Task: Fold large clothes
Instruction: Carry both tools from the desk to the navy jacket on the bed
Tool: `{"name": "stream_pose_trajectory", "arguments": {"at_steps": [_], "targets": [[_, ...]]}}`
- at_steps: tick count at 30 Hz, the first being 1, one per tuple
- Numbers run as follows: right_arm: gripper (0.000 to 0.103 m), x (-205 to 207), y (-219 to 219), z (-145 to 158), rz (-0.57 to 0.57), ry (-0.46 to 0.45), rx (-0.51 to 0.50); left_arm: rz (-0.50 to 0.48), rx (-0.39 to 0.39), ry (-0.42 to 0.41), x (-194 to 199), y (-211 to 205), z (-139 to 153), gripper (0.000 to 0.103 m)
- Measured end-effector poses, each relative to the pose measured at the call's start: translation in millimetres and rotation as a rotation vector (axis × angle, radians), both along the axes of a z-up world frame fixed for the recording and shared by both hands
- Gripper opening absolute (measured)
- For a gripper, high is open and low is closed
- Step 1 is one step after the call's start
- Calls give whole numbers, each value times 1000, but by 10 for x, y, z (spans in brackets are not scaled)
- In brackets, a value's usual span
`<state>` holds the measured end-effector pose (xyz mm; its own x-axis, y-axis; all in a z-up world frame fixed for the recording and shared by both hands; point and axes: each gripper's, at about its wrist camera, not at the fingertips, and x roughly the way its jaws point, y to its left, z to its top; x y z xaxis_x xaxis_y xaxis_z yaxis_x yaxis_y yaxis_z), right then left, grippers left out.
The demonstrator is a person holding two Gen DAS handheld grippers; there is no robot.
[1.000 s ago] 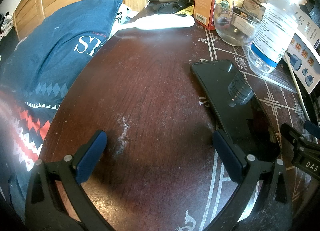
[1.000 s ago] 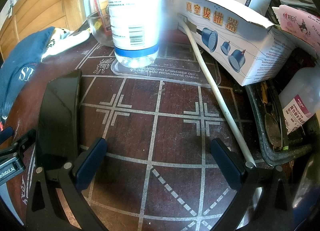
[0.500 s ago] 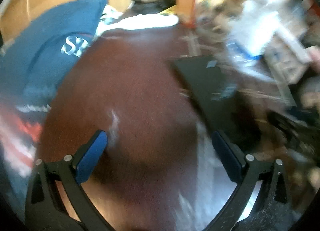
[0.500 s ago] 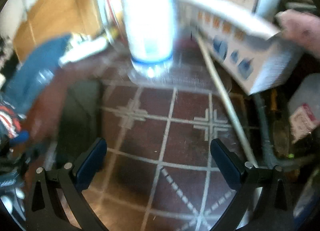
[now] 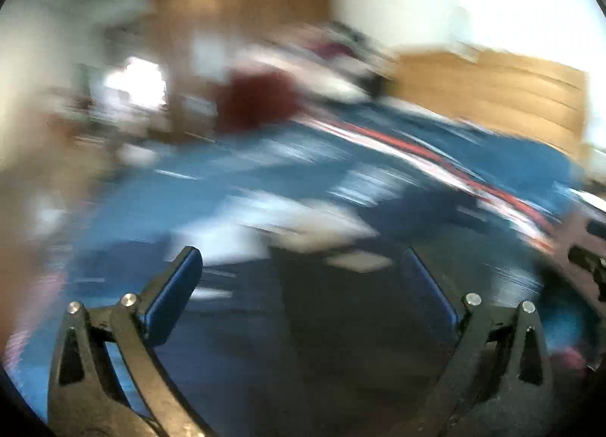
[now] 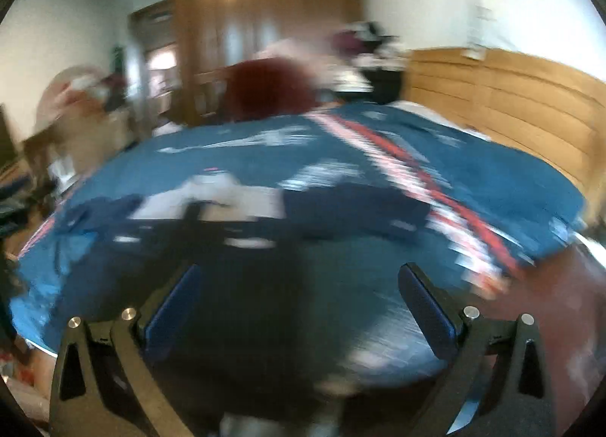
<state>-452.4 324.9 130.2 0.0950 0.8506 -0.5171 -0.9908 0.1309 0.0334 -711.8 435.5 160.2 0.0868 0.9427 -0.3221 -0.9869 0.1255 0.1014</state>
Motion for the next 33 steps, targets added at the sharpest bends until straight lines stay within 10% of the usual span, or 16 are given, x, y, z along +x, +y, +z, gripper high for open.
{"name": "stream_pose_trajectory", "arguments": {"at_steps": [4, 33], "targets": [[103, -796, 685, 80, 108, -2, -57, 90, -166, -279, -654, 156, -41, 103], [103, -961, 1582, -280, 22, -18, -236, 59, -364, -161, -643, 735, -567, 103]]}}
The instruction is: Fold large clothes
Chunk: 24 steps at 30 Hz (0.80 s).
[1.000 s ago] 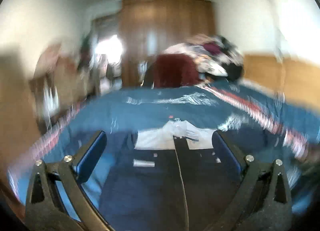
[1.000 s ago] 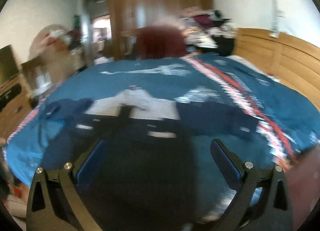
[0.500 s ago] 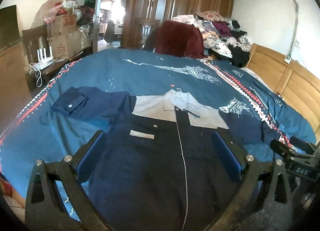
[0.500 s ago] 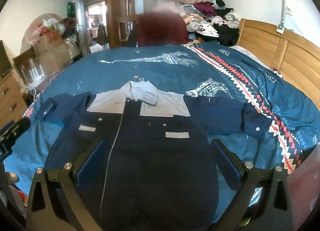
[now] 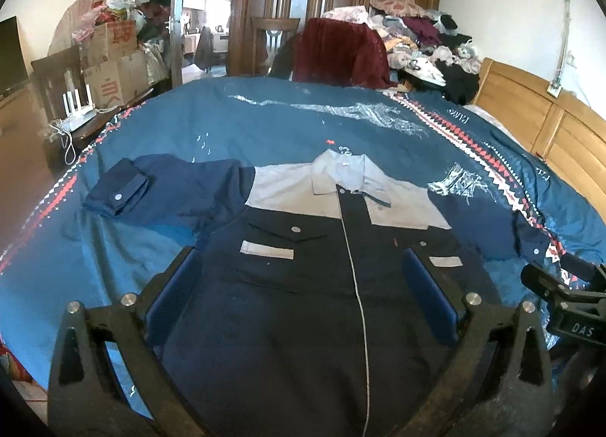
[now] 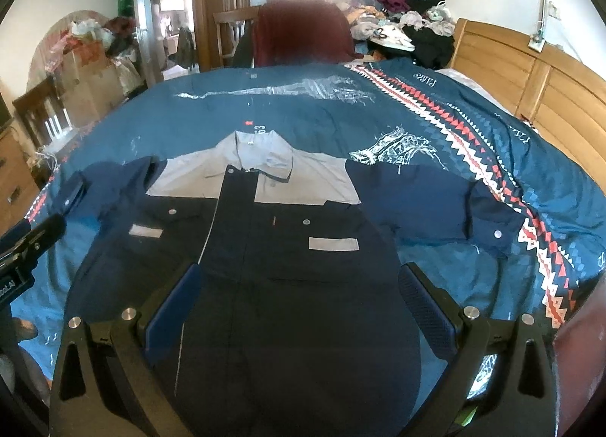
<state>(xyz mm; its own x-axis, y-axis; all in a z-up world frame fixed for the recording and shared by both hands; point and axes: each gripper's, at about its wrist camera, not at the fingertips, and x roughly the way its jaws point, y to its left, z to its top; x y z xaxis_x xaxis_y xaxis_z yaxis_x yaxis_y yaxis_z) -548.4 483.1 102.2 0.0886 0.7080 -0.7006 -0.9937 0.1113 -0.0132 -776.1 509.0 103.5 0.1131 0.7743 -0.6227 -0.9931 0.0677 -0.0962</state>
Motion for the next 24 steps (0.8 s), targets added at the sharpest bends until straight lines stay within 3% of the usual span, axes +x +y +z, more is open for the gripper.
{"name": "stream_pose_trajectory", "arguments": {"at_steps": [4, 6, 10, 12, 19, 20, 22, 24], "targets": [[103, 51, 221, -291, 15, -1, -55, -8, -47, 42, 34, 192, -263, 103], [103, 101, 425, -702, 29, -18, -139, -22, -126, 101, 90, 391, -598, 103], [103, 255, 703, -1614, 51, -29, -356, -43, -391, 198, 127, 776, -1632, 103], [103, 292, 698, -1891, 76, -24, -411, -48, -373, 216, 147, 744, -1718, 103], [103, 466, 759, -2016, 82, 67, -399, -46, -351, 198, 126, 557, -1658, 103], [103, 481, 783, -1987, 129, 59, -419, -47, -356, 198, 126, 546, -1649, 103], [91, 615, 763, -1864, 169, 109, -426, -45, -359, 190, 103, 540, -1614, 103], [88, 1012, 694, -1581, 161, 187, -379, -28, -353, 179, 57, 580, -1593, 103]]}}
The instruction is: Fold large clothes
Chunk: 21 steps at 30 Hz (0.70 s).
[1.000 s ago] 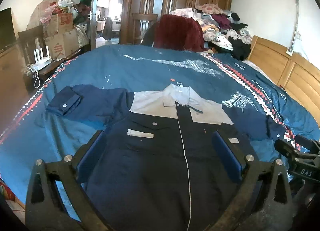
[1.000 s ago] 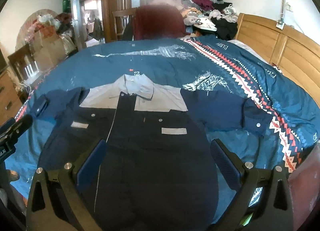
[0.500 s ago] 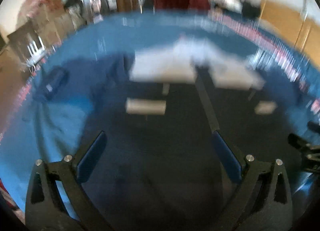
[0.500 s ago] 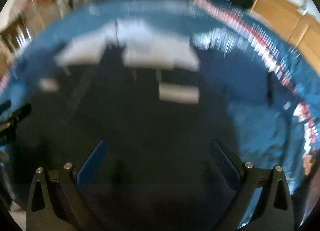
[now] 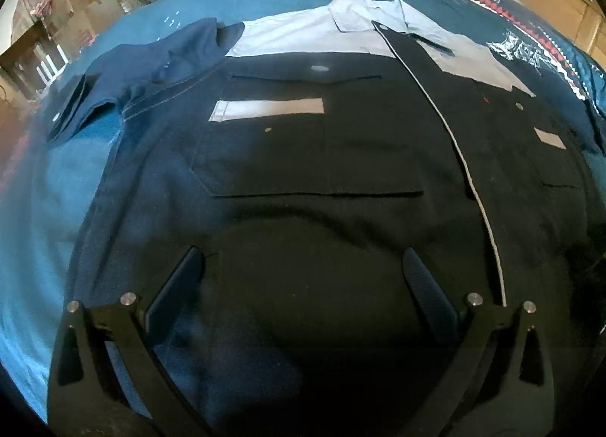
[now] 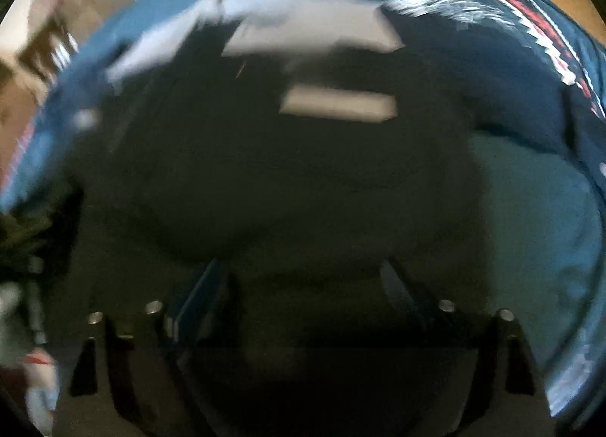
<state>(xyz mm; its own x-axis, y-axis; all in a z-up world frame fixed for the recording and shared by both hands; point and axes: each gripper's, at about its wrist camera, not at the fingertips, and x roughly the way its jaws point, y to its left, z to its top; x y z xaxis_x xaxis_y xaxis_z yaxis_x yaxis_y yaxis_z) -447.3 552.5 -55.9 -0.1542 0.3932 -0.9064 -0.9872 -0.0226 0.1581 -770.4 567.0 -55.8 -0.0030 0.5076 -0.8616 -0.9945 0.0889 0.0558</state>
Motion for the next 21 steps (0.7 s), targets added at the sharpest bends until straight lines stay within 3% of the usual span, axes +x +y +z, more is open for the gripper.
{"name": "stream_pose_trajectory", "arguments": {"at_steps": [3, 5, 7, 8, 11, 14, 17, 20, 21], "targets": [[95, 1001, -121, 477, -142, 59, 126, 54, 33, -6, -4, 9, 119, 103], [97, 1816, -145, 612, -270, 93, 164, 68, 69, -4, 40, 52, 204, 103], [96, 2596, -102, 611, -401, 76, 170, 72, 108, -10, 122, 115, 321, 103], [91, 2956, -74, 569, -455, 89, 157, 68, 119, -14, 163, 145, 360, 103], [78, 3767, 58, 367, -558, 251, 121, 39, 148, -24, 341, 246, 463, 103], [76, 4088, 191, 203, -566, 309, 104, 21, 160, -30, 498, 309, 485, 103], [69, 4094, 254, 105, -536, 313, 88, 4, 165, -27, 602, 326, 490, 103], [68, 3929, 273, 64, -510, 288, 82, -11, 179, -23, 638, 302, 531, 103], [59, 3903, 283, 45, -497, 276, 80, -12, 183, -23, 639, 311, 546, 103]]}}
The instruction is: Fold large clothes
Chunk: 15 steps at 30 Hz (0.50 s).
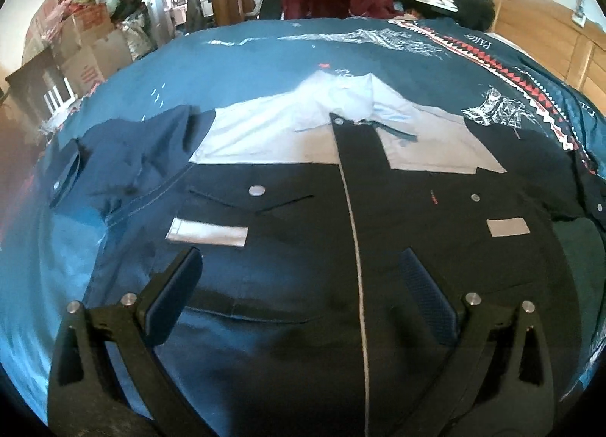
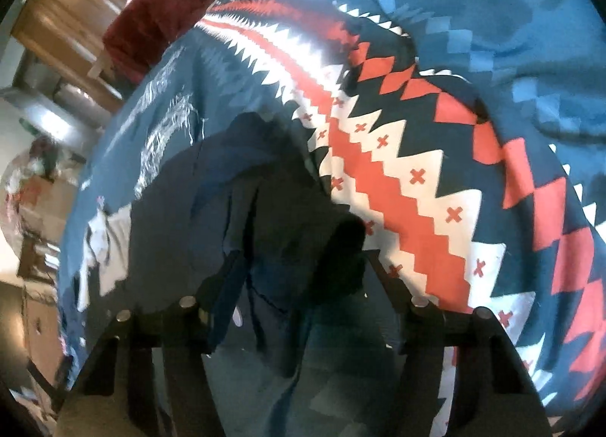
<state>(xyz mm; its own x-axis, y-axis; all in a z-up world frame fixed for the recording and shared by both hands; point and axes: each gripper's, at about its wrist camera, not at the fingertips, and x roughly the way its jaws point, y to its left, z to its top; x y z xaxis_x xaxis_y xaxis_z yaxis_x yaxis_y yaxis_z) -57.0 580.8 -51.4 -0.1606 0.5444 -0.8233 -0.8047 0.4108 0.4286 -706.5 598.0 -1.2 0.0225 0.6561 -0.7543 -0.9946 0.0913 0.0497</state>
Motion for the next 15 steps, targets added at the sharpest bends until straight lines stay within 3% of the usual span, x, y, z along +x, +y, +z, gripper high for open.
{"name": "stream_pose_trajectory", "arguments": {"at_steps": [1, 3, 4, 7, 10, 15], "targets": [[53, -34, 37, -8, 18, -6, -5, 5, 9, 1, -13, 9, 24, 103], [16, -126, 99, 48, 46, -26, -8, 17, 20, -4, -53, 27, 72, 103], [11, -180, 97, 154, 63, -38, 7, 30, 35, -13, -111, 28, 131, 103], [10, -552, 88, 768, 151, -85, 117, 62, 88, -24, -277, 3, 313, 103], [9, -1097, 194, 1567, 278, -127, 228, 100, 132, -37, -519, -24, 482, 103], [9, -2093, 579, 2421, 476, -136, 295, 170, 174, -80, -1021, -116, 660, 103]]}}
